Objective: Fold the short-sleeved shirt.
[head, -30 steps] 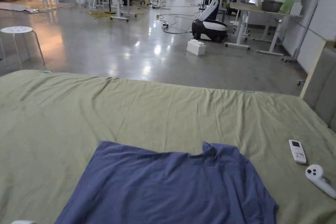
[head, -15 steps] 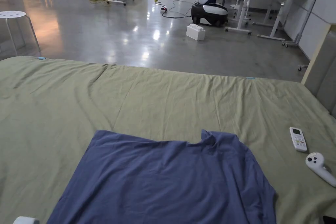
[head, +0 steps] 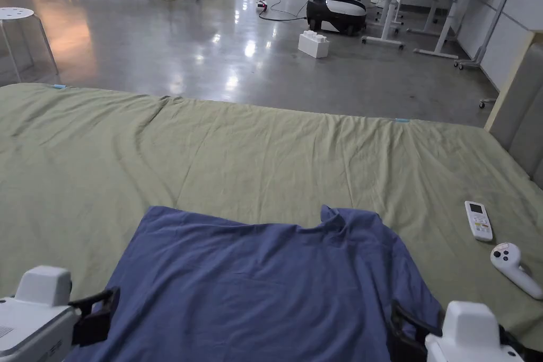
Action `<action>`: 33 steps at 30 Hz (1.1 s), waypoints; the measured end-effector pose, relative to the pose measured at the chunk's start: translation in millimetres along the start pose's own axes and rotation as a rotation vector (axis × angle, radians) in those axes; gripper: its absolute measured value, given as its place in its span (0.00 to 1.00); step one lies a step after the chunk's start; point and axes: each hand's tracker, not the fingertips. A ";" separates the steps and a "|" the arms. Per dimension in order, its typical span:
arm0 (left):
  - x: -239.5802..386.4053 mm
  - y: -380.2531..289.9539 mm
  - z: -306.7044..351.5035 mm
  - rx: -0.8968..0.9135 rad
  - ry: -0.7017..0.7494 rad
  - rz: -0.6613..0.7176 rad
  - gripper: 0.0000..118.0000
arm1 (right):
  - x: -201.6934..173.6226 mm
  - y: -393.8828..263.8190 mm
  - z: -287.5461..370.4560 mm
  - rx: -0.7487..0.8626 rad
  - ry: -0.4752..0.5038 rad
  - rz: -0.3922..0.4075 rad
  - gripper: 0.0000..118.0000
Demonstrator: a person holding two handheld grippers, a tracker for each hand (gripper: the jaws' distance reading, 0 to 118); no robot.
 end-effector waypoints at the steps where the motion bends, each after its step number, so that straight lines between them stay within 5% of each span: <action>1: 5.7 5.4 1.9 0.040 0.009 -0.002 0.49 | -4.4 4.9 0.2 0.063 0.012 -0.005 0.83; 4: 20.4 14.4 5.2 0.155 0.034 0.050 0.31 | -13.7 17.1 1.7 0.200 -0.009 -0.004 0.78; 6: 27.7 21.4 7.6 0.202 0.074 0.040 0.18 | -17.8 21.9 0.7 0.234 -0.030 -0.015 0.59; 8: 34.2 25.4 9.1 0.227 0.073 0.028 0.09 | -19.1 23.2 0.9 0.250 -0.006 -0.038 0.18; 9: 36.5 26.3 9.5 0.239 0.072 0.030 0.03 | -21.0 23.4 -1.3 0.244 0.008 -0.053 0.07; 11: 38.6 31.0 9.2 0.247 0.062 0.038 0.00 | -26.7 21.2 -0.1 0.252 0.001 -0.040 0.01; 22: 17.1 28.7 13.3 0.152 -0.040 0.139 0.00 | -34.2 13.3 2.1 0.248 0.012 0.007 0.00; 33: -53.6 -49.3 38.4 -0.363 -0.076 0.125 0.00 | -45.2 -8.9 -12.6 0.142 0.067 0.044 0.00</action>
